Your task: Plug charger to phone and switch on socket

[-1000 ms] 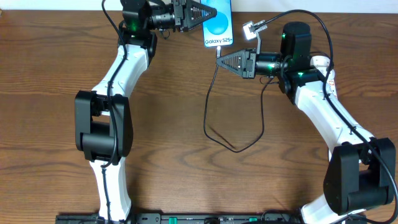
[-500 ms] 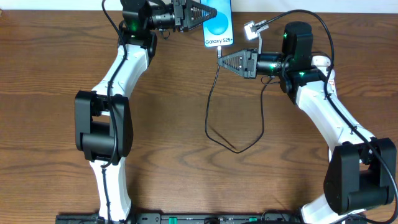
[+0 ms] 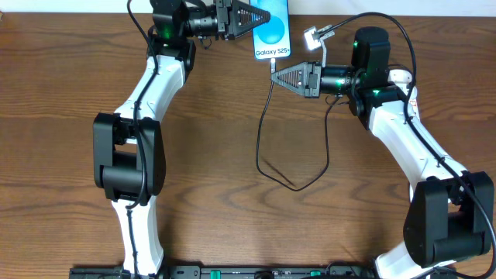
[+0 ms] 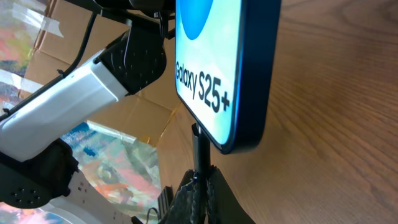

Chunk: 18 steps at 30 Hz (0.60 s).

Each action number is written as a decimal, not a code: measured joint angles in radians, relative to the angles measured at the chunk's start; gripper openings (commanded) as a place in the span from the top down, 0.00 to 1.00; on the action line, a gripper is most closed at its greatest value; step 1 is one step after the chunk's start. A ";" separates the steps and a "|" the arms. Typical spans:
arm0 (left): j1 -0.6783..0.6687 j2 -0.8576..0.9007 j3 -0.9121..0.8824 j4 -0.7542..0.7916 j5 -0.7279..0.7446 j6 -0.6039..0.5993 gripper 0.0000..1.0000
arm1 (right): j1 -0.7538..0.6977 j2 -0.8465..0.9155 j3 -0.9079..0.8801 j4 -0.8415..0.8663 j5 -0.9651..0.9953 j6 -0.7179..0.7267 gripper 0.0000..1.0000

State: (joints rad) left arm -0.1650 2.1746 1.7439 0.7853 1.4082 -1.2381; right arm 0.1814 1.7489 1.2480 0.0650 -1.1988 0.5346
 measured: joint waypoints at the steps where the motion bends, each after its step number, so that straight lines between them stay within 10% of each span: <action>1: 0.000 0.000 0.000 0.000 0.000 0.000 0.93 | 0.000 0.000 0.000 0.000 -0.001 0.002 0.99; 18: 0.000 0.000 0.000 0.000 -0.003 -0.016 0.93 | -0.023 0.003 0.000 0.027 -0.045 0.041 0.99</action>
State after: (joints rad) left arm -0.1650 2.1746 1.7439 0.7856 1.4048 -1.2545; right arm 0.1581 1.7515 1.2480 0.0925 -1.2438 0.5755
